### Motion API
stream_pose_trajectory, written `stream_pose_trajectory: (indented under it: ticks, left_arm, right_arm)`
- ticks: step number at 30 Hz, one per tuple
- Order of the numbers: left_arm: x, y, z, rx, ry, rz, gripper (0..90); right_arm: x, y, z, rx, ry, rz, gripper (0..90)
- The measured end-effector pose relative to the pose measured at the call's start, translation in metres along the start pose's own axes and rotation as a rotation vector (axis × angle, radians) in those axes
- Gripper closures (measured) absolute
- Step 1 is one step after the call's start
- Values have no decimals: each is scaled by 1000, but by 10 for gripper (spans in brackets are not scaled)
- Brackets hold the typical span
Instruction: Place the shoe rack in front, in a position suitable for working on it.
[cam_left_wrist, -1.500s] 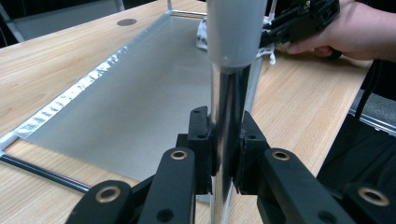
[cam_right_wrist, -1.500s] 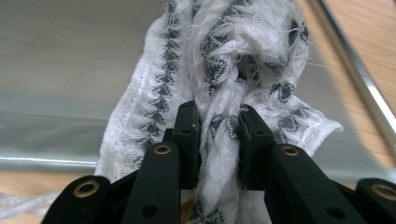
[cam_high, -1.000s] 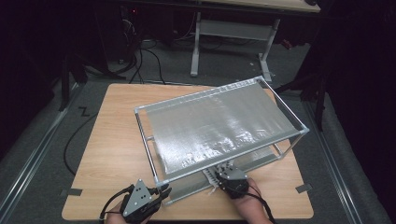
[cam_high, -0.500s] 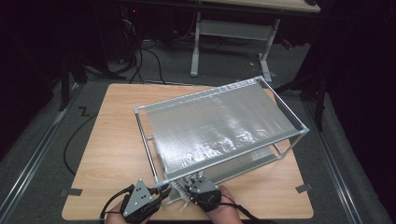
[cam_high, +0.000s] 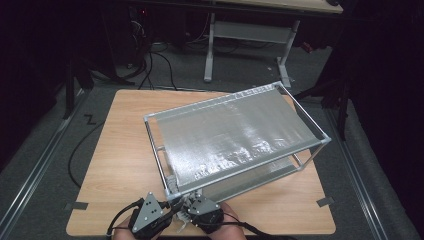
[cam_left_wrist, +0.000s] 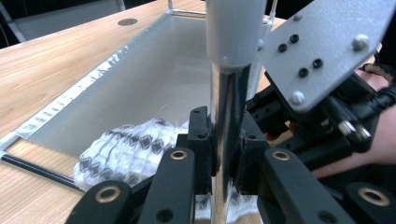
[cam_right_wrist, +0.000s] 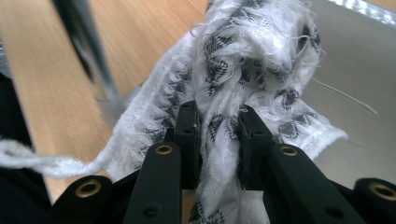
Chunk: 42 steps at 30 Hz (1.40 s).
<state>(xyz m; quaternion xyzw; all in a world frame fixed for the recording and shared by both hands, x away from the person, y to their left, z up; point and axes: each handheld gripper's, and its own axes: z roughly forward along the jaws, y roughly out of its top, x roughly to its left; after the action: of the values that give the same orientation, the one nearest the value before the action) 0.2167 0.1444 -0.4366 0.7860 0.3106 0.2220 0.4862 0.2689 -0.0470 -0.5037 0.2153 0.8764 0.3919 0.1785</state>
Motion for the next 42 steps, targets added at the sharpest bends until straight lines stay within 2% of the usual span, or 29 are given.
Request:
stream_pose_trajectory:
  ticks: [3,9,11,20,22,24,25,27,33,39,42]
  left_arm:
    - [0,0,0,0,0,0,796]
    - [0,0,0,0,-1,-1,796]
    - [0,0,0,-1,0,-2,796]
    - [0,0,0,-1,-1,-2,796]
    - [0,0,0,-1,-1,-2,796]
    - [0,0,0,-1,0,-2,796]
    - [0,0,0,-1,-1,-2,796]
    - [0,0,0,-2,-2,-3,796]
    - [0,0,0,-4,1,-1,795]
    - [0,0,1,-3,-4,-2,795]
    - [0,0,1,-4,-3,-3,795]
  right_arm:
    - [-8,-3,-2,6,-15,6,740]
    - [-31,-14,-10,19,-78,14,744]
    - [-40,-21,-14,23,-114,-5,744]
    - [-96,-46,-34,67,-232,116,745]
    - [-108,-51,-37,72,-262,118,745]
    - [-120,-56,-42,81,-284,155,745]
    - [-132,-62,-47,88,-311,178,745]
    - [-136,-64,-48,93,-322,188,746]
    - [-171,-82,-64,106,-402,268,745]
    - [-204,-100,-82,127,-480,304,744]
    - [-217,-108,-90,128,-518,344,744]
